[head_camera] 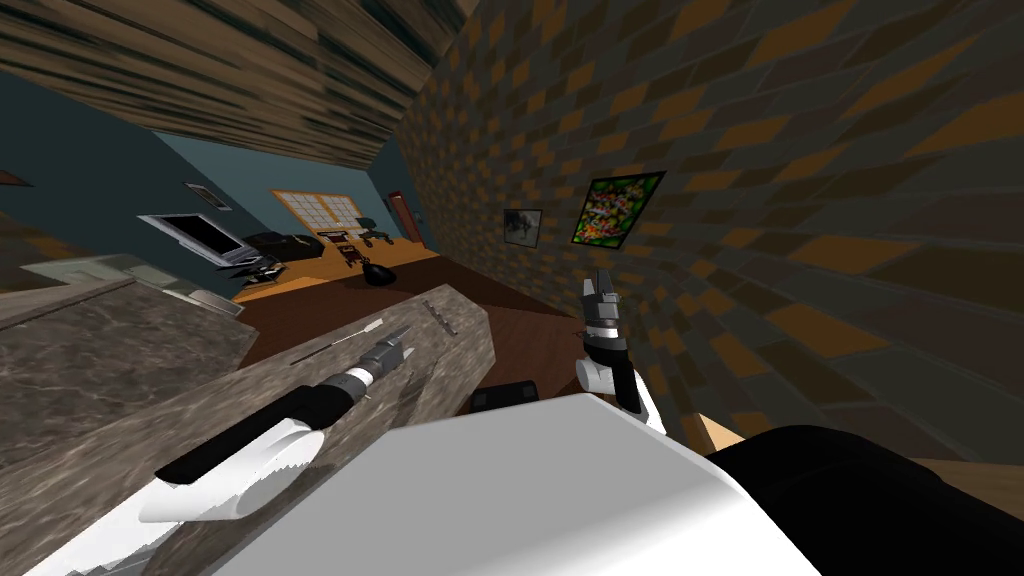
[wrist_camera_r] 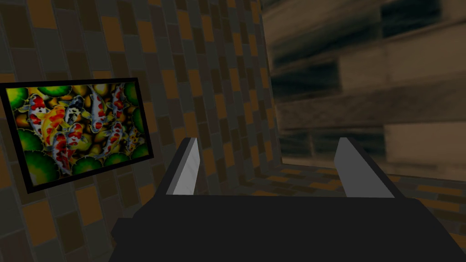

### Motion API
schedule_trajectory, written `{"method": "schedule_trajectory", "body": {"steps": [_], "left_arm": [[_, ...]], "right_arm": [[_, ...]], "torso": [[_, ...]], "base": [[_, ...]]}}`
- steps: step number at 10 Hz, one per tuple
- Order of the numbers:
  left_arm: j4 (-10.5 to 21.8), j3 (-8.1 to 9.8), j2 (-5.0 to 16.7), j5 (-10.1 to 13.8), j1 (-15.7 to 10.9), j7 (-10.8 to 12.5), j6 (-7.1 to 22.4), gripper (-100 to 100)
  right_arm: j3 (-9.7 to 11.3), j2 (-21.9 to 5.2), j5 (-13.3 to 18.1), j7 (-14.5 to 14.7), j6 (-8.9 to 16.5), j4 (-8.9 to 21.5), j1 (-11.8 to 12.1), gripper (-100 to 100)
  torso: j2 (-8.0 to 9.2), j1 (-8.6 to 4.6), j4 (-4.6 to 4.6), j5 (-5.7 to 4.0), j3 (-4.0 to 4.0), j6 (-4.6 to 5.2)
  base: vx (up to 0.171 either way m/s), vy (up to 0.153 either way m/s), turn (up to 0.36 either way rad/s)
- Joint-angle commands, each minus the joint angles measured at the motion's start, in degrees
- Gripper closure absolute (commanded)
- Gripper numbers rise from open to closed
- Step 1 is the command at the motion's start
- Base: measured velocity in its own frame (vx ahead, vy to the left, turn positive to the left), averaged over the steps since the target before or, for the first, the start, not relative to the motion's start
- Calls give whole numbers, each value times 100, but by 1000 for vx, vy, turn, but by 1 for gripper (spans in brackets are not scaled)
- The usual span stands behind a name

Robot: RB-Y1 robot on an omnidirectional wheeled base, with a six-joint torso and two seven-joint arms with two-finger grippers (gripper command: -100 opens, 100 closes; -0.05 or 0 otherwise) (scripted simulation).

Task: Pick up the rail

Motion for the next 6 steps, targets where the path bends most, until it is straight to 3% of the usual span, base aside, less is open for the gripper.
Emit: {"method": "schedule_trajectory", "body": {"steps": [1,2,3,4,5,6], "left_arm": [[46,24,286,230,192,-93,109,-100],[116,62,418,388,274,-178,366,-100],[116,62,561,469,274,-178,366,-100],[192,97,787,702,353,-265,615,-100],[192,97,835,702,353,-265,615,-100],[272,128,1014,909,431,-353,857,-100]], "right_arm": [[0,0,0,0,0,0,0,0],[0,0,0,0,0,0,1,0],[0,0,0,0,0,0,0,0],[0,0,0,0,0,0,1,0],[0,0,0,0,0,0,0,0],[0,0,0,0,0,0,1,0]], "torso": [[0,0,0,0,0,0],[0,-1,0,-1,0,-5],[-3,-1,-1,-1,-2,-2],[-2,-2,-1,-1,-1,-4],[-5,-4,-1,-2,-3,-2],[-5,-4,-1,-1,-3,-4]], "base": [[19,0,-63],[26,-4,-93],[25,-3,-63],[33,-6,-119],[29,-7,-67],[45,-21,-106]]}}
